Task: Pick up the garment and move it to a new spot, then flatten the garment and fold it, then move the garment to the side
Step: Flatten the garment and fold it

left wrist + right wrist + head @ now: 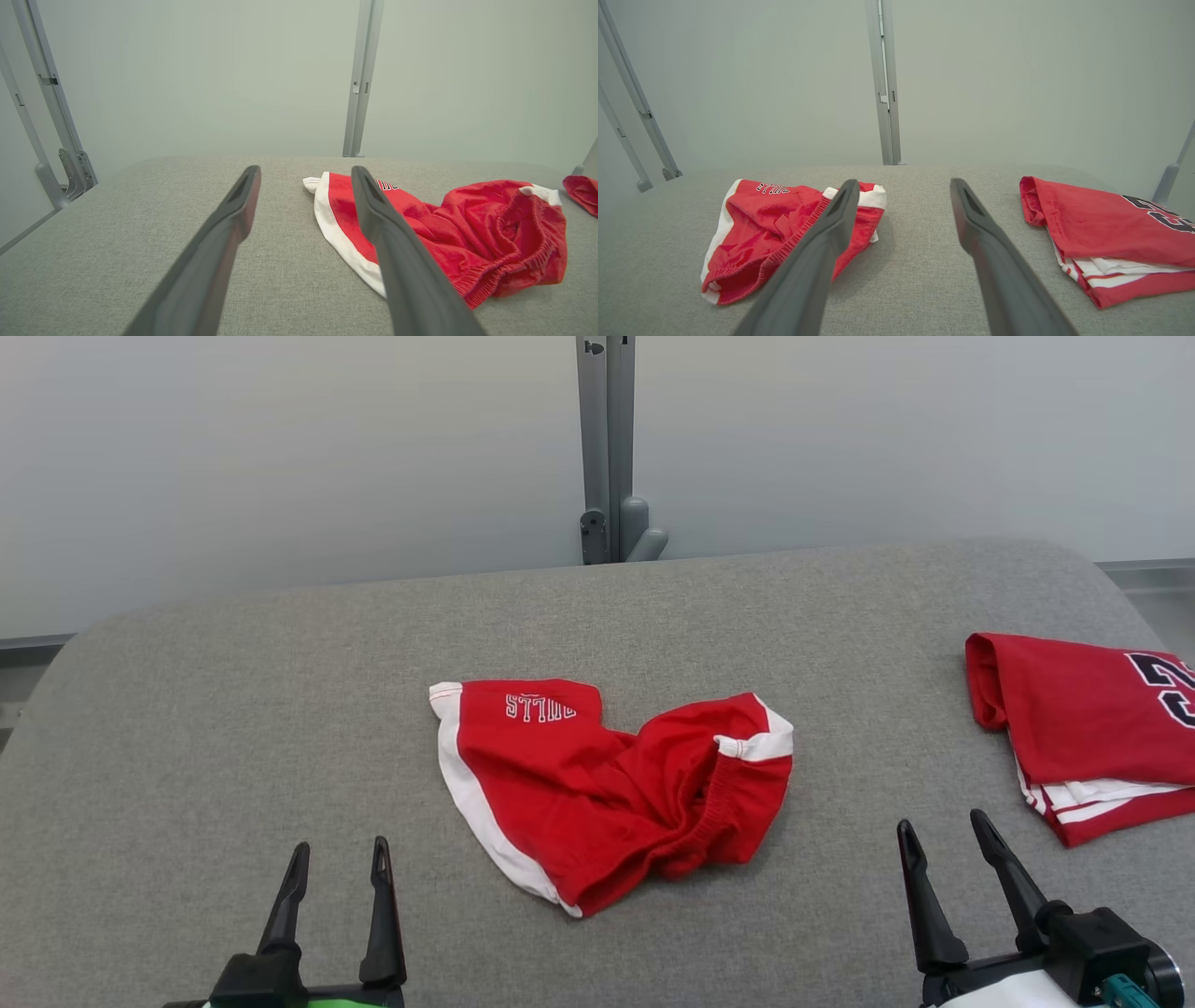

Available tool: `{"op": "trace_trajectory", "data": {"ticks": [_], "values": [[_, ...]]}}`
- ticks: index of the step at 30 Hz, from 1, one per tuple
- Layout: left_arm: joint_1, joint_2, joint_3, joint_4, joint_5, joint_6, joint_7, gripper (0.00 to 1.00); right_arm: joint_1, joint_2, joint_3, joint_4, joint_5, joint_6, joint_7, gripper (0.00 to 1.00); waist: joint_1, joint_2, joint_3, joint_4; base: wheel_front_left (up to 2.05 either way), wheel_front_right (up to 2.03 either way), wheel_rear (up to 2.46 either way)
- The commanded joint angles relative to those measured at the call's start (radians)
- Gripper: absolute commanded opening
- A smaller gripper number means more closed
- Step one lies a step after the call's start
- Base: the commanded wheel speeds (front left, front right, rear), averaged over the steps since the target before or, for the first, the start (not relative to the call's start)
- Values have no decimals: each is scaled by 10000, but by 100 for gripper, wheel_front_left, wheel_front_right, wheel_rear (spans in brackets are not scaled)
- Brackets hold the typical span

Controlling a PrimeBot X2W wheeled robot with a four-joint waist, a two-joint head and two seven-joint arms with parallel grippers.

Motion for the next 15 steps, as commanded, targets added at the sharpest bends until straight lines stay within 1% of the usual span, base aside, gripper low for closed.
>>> {"op": "trace_trajectory", "data": {"ticks": [1, 11, 13, 15], "values": [[-109, -4, 0, 6, 73, 36, -25, 100, 113, -22, -13, 19, 16, -5, -28, 100, 0, 0, -7, 0, 0, 0, 0], [-147, -3, -54, 118, 98, 63, -26, 100, 52, -60, -42, -13, 66, -5, -28, 100, 0, 0, 28, -39, 0, 0, 0], [-249, -3, -161, 207, 59, 27, -24, 100, 16, -66, -28, -22, 74, -5, -28, 100, 0, 0, 81, -63, 0, 0, 0], [-475, -3, -486, 529, -208, -93, -24, 100, -61, -87, 11, -20, 88, -5, -28, 100, 0, 0, 195, -119, 0, 0, 0]]}}
